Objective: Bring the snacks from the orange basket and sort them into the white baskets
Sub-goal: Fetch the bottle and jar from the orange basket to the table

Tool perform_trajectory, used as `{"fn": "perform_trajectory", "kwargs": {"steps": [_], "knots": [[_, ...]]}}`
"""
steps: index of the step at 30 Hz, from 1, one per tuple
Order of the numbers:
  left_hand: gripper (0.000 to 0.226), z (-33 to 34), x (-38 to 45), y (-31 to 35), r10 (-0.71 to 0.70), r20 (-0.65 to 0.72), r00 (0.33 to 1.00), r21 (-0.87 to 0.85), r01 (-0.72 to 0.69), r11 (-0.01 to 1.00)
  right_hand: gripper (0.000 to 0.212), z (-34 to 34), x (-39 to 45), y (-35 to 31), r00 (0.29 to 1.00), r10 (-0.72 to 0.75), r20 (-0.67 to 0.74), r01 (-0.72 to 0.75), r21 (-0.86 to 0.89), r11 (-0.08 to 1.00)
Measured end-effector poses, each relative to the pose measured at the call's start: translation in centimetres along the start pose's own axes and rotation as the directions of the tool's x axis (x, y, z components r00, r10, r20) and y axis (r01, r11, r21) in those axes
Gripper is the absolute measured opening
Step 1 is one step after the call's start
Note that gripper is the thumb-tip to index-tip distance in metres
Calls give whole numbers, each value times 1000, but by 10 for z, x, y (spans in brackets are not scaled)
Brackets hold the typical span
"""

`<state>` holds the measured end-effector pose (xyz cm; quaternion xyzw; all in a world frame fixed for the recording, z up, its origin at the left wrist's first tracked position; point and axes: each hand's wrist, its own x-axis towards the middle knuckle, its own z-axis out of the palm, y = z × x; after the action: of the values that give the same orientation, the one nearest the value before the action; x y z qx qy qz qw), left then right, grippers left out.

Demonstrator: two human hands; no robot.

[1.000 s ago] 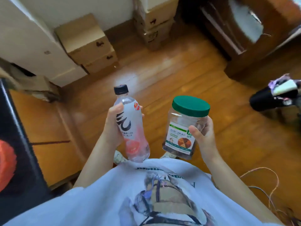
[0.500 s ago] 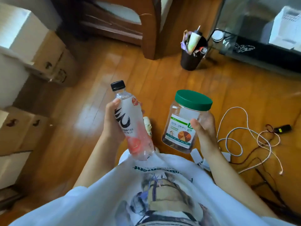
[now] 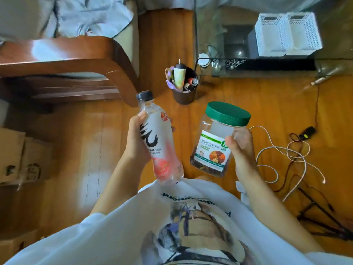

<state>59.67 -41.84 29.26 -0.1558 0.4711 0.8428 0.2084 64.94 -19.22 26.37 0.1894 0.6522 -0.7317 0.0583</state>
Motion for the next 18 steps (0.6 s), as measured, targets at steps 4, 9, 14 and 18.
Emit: {"fn": "perform_trajectory", "kwargs": {"steps": [4,9,14,18], "knots": [[47,23,52,15,-83,28,996,81,81,993,72,-15,31,-2,988,12,-155,-2,61,998],[37,55,104,12,-149,103,984,182,128,975,69,-43,67,-12,971,9,-240,10,77,997],[39,119,180,9,-189,144,971,179,162,970,67,-98,137,-34,953,-16,-302,48,100,994],[37,191,243,11,-138,138,981,204,108,973,70,-153,200,-72,944,-28,-328,62,94,994]]}}
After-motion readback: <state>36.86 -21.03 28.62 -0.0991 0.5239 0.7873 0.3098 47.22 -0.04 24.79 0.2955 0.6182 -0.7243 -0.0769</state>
